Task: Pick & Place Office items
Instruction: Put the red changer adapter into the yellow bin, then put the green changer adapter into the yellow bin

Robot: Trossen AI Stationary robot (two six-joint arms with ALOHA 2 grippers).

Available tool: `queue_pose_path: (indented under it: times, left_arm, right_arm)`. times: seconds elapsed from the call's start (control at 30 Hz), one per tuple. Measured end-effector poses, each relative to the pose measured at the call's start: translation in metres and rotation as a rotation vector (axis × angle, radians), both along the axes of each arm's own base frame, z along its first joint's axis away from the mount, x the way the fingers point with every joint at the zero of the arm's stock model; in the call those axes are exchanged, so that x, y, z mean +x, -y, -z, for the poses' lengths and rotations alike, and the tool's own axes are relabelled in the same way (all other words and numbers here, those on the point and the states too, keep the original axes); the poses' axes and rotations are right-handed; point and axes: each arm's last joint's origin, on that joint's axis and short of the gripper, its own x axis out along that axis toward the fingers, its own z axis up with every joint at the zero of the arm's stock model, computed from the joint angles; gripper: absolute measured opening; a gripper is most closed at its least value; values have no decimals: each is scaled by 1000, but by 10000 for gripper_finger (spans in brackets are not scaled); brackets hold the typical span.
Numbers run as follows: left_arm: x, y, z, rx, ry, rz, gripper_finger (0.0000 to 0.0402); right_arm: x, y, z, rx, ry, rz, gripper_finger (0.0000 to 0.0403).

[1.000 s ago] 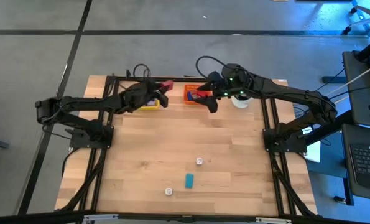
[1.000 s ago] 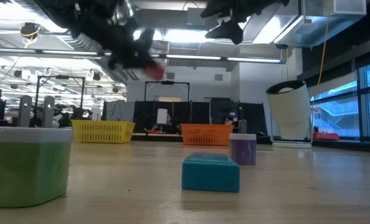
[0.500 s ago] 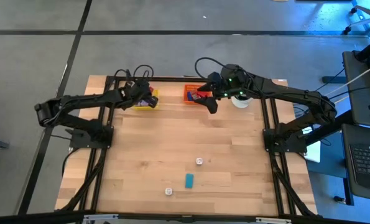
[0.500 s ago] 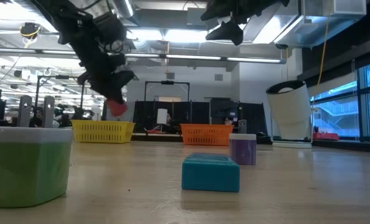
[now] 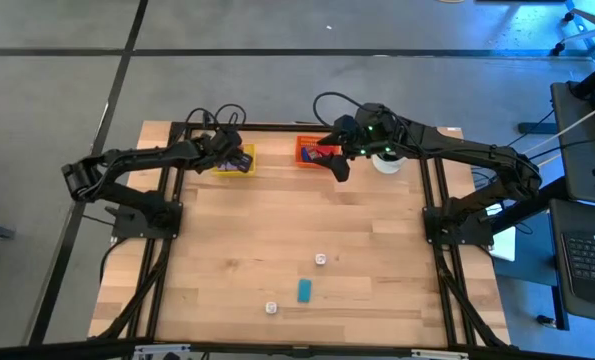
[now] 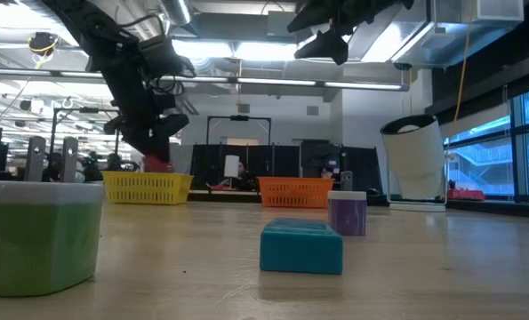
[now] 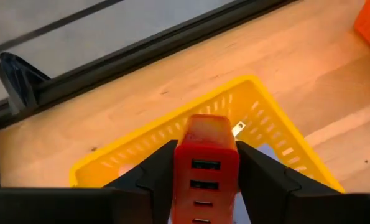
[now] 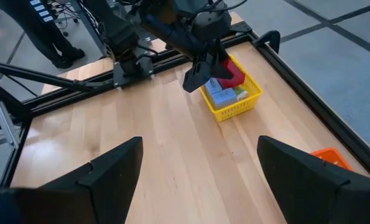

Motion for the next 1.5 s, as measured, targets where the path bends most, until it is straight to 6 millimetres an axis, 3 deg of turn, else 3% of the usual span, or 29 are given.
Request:
queue_pose_path:
  times: [0.2,0.4,0.6,0.7,0.87,1.07,1.2,1.5]
  left_arm:
    - [0,0,-8,13,32,-8,186]
    - [10,0,-54,41,222,70,200]
    - [34,21,-91,-96,536,299,191]
    - [48,44,-97,-173,629,461,190]
    - [63,93,-97,-254,628,670,194]
    - [68,167,-93,-356,572,893,200]
    - [63,205,-84,-346,491,904,203]
    - [56,267,-47,-397,311,897,199]
  right_arm:
    - [0,0,0,1,-1,0,318]
    - [-1,0,1,9,-15,-7,317]
    - [-3,-1,6,23,-62,-7,317]
    - [-4,-1,7,23,-76,-10,317]
    - [-5,-2,9,13,-102,-21,317]
    - [-7,-3,12,15,-143,-29,317]
    - [-9,-3,14,5,-174,-43,317]
    - [-10,-3,15,-2,-181,-49,317]
